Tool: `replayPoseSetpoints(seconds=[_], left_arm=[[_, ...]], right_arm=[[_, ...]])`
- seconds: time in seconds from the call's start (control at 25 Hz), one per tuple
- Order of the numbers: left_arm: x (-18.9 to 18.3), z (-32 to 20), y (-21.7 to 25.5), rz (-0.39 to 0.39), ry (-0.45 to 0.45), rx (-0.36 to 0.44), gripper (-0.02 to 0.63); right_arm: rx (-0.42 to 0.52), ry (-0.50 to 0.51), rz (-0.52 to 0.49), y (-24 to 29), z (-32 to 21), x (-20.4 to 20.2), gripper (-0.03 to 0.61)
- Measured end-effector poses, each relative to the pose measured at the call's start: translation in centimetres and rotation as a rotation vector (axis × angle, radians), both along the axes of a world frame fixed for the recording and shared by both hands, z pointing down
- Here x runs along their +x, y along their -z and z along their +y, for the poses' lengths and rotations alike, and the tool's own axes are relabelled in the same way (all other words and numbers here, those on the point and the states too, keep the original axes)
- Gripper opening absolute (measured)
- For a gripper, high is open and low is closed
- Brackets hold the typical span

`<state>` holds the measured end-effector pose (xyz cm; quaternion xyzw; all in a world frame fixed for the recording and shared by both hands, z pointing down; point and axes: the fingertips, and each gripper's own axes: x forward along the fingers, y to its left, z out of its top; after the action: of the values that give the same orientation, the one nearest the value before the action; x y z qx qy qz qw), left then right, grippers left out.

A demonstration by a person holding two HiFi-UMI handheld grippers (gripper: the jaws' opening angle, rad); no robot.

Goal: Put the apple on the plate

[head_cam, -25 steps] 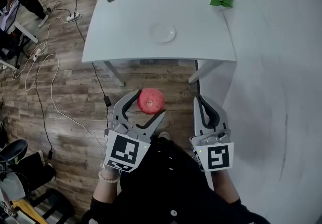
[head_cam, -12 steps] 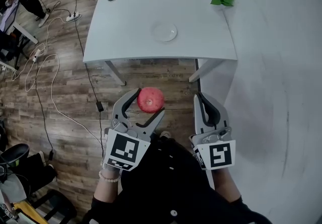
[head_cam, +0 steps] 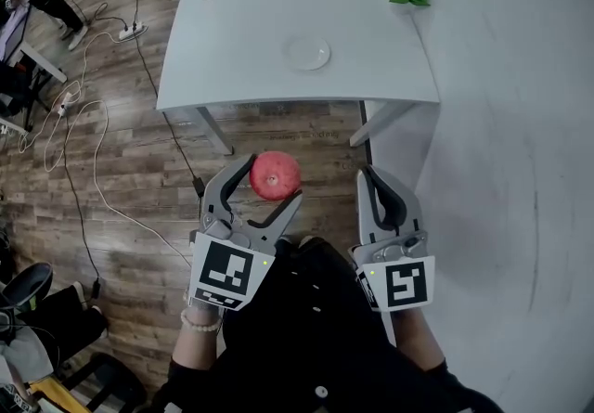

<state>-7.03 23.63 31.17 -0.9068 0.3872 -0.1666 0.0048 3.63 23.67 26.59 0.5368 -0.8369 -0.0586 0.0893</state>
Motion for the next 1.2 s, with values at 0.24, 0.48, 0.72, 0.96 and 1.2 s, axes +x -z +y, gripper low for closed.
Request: replayPoseSetpoints(seconds=[0.24,0.48,0.72,0.96,1.2], left_arm=[[-1.0,0.7,0.0,0.003,0.0,0.017,0.351],[-1.5,1.0,0.3,0.02,0.012,0.007,0.35],[-1.4,0.1,0.1,0.014,0.002,0.034,0.351],[-0.7,-1.5,0.2,0.01,0.003,0.041,0.351],[0.2,-3.7,0.4,0.023,0.041,0.008,0.351]], right_arm=[[0.012,-0.007,0.004,-0.1,1.0,-0.9,0.043],[0.014,-0.011,0.015,-0.1,1.2,-1.5,0.043],[0.029,0.013,0.024,-0.1,0.4,-2.1,0.043],[0.039,0.041,0.034,0.1,-1.6,-2.0,0.043],[0.04,0.039,0.02,-0.2,-4.0,-0.8,0.043]])
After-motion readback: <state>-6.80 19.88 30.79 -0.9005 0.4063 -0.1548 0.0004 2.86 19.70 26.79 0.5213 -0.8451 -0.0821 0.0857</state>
